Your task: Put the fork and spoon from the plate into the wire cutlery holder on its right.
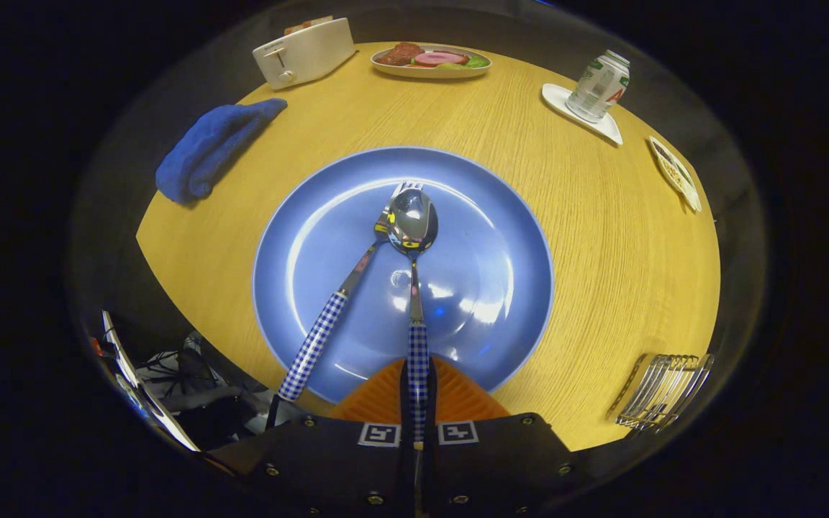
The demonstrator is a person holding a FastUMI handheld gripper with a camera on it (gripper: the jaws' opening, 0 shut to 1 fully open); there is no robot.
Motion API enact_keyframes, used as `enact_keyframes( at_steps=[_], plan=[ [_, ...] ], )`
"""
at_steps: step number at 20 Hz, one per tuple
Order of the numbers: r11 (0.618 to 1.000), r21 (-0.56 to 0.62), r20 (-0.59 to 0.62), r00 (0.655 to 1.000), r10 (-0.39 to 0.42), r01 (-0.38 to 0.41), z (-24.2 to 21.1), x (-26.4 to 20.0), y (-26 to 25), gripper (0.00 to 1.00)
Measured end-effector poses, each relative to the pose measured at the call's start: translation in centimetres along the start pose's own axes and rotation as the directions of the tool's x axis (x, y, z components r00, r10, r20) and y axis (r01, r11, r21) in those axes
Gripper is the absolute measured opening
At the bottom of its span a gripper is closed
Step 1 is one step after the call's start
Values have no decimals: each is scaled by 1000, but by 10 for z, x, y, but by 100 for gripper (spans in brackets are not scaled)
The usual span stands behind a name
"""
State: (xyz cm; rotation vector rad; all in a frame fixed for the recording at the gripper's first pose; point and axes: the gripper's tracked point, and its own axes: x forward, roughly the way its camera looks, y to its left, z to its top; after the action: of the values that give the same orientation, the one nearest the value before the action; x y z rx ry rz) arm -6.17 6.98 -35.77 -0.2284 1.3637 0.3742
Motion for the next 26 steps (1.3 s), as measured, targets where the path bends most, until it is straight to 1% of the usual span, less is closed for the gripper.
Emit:
enact_keyframes(
  at_steps=[2,4,6,8,9,11,16,18,23,26],
  plan=[
    [999,-33,13,1000,-13,13,6,-14,-8,5],
    [995,-101,15,1000,-25,27,10,-35,-19,5],
    [982,-177,13,998,-62,64,9,-62,-41,5],
    [972,-211,4,995,-104,102,2,-90,-68,5],
    [973,-209,-12,994,-107,102,-4,-103,-78,5],
    [972,-196,-41,990,-137,126,-21,-125,-103,5],
    [956,-158,-82,961,-264,249,-62,-176,-178,5],
    [952,-137,-114,950,-290,274,-81,-189,-200,5],
    [949,-147,-240,921,-306,277,-132,-203,-231,5],
    [950,-163,-309,901,-304,265,-156,-198,-238,5]
  ],
)
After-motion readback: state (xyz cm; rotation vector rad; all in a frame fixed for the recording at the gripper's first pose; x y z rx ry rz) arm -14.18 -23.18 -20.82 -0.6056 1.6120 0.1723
